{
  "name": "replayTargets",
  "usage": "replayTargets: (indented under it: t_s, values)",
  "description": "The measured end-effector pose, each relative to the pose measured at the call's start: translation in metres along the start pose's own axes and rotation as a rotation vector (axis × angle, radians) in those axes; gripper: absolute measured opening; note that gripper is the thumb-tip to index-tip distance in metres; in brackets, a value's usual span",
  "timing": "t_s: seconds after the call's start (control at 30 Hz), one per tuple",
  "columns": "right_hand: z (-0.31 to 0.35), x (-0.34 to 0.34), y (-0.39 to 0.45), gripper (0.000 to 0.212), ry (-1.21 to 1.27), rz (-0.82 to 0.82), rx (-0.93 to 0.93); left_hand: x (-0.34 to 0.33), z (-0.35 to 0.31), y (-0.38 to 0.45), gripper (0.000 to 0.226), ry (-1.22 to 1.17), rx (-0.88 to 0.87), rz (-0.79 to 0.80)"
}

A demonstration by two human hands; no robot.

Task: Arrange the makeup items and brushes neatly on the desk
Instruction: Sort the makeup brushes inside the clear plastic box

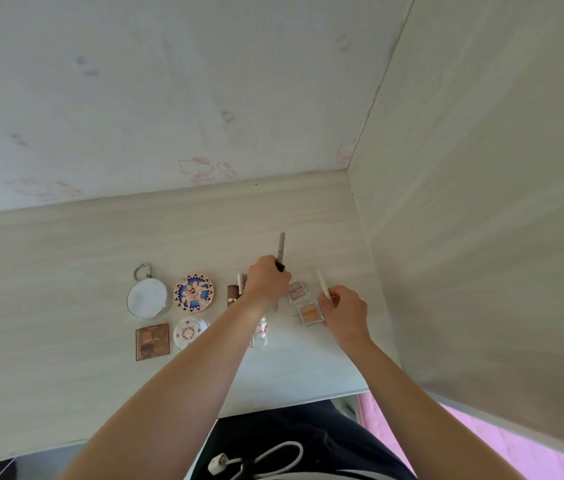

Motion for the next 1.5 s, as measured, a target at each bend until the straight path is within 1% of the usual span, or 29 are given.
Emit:
replayTargets:
  t_s: [0.07,0.13,0.23,0.3,0.37,0.43,0.53,0.63,0.67,0.73,0.77,0.8,0.93,1.07,1.27,1.37,1.5]
  values:
    - [0.003,0.002,0.0,0.012,0.008,-0.012,0.001,0.003,0.004,-0.007,0.017,-0.075,0.068,0.026]
    - [0.006,0.003,0.0,0.012,0.02,-0.013,-0.001,0.004,0.007,-0.012,0.015,-0.123,0.104,0.018]
    - [0.015,0.0,-0.001,0.006,0.059,0.05,-0.022,0.003,0.012,-0.018,0.014,-0.171,0.123,0.012]
    - [0.022,-0.005,-0.003,0.004,0.074,0.12,-0.04,-0.001,0.018,-0.024,0.015,-0.12,0.124,0.01]
    - [0.025,-0.011,-0.004,0.007,0.078,0.179,-0.052,-0.006,0.025,-0.03,0.016,-0.005,0.1,0.004]
    - [0.028,-0.015,-0.006,0.012,0.043,0.217,-0.028,-0.01,0.029,-0.032,0.023,0.075,0.083,-0.002]
    - [0.03,-0.018,-0.005,0.017,-0.056,0.248,0.04,-0.014,0.031,-0.037,0.034,0.104,0.078,-0.034]
    - [0.031,-0.018,-0.005,0.024,-0.066,0.282,0.043,-0.014,0.031,-0.041,0.033,0.079,0.053,-0.073]
    - [0.031,-0.018,-0.004,0.026,-0.079,0.287,0.054,-0.014,0.031,-0.042,0.031,0.095,0.048,-0.083]
    - [0.031,-0.018,-0.003,0.027,-0.119,0.292,0.089,-0.013,0.031,-0.041,0.027,0.246,0.026,-0.102]
    - [0.031,-0.019,-0.002,0.026,-0.141,0.294,0.105,-0.011,0.031,-0.041,0.026,0.296,0.016,-0.135]
    - [0.031,-0.019,-0.002,0.025,-0.156,0.299,0.115,-0.01,0.03,-0.041,0.026,0.319,0.004,-0.157]
    - [0.031,-0.02,-0.002,0.023,-0.161,0.326,0.139,-0.014,0.032,-0.04,0.032,0.339,-0.028,-0.155]
    - [0.029,-0.016,-0.001,0.022,-0.132,0.336,0.15,-0.019,0.034,-0.037,0.034,0.498,-0.069,-0.207]
    - [0.022,-0.008,0.003,0.026,-0.099,0.299,0.151,-0.025,0.038,-0.032,0.027,0.616,-0.139,-0.234]
    - [0.017,-0.004,0.006,0.026,-0.138,0.274,0.163,-0.026,0.037,-0.035,0.034,0.654,-0.186,-0.228]
    - [0.01,0.001,0.005,0.023,-0.231,0.273,0.214,-0.027,0.037,-0.035,0.037,0.639,-0.174,-0.206]
Point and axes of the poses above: each hand's wrist, its own y-axis towards the middle knuckle, its own x-axis out of the back of the hand, z = x × y, the point moved 1 cm from there along y, towards the middle knuckle, and after that the axes turned 7 degrees about -z, right-handed, at the moved point
